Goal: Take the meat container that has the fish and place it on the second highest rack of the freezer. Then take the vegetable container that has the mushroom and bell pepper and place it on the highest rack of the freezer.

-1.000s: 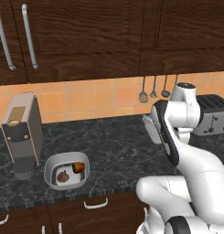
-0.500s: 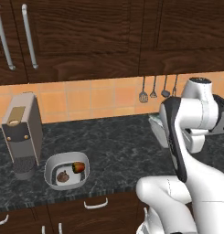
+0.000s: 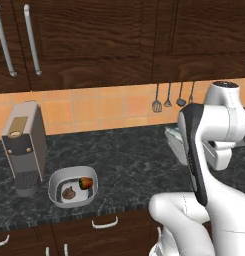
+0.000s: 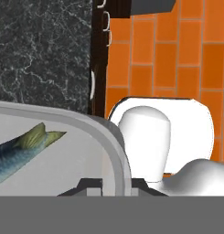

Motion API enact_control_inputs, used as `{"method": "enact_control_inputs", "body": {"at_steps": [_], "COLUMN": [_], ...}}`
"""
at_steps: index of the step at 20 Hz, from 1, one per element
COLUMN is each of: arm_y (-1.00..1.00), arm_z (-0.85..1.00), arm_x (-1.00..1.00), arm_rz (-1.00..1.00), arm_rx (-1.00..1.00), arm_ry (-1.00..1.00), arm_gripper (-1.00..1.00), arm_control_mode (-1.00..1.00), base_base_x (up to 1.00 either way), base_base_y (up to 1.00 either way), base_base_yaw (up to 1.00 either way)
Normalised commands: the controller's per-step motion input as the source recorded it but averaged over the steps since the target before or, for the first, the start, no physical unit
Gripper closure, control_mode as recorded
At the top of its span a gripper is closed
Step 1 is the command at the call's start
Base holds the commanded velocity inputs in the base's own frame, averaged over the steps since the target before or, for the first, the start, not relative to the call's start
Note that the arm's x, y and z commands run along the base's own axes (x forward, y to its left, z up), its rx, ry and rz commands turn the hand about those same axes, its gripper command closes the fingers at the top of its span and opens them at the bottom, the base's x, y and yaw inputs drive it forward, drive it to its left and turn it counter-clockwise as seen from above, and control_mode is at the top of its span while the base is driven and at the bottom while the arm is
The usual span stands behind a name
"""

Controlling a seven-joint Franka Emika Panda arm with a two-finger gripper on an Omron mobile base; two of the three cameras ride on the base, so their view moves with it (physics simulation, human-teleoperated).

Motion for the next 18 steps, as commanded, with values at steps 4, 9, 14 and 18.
{"method": "enact_control_inputs", "body": {"at_steps": [4, 9, 14, 18], "arm_y": [0.17, -0.01, 0.00, 0.00], "arm_z": [0.13, 0.09, 0.17, 0.15], "arm_x": [-0.18, -0.23, -0.27, -0.27], "arm_rz": [0.00, 0.00, 0.00, 0.00], "arm_rx": [0.00, 0.00, 0.00, 0.00], "arm_ry": [0.00, 0.00, 0.00, -0.01], "arm_gripper": [1.00, 1.00, 1.00, 1.00], "arm_control_mode": [-1.00, -1.00, -1.00, -1.00], "base_base_x": [0.00, 0.00, 0.00, 0.00], "base_base_y": [0.00, 0.00, 0.00, 0.00], "base_base_yaw": [0.00, 0.00, 0.00, 0.00]}}
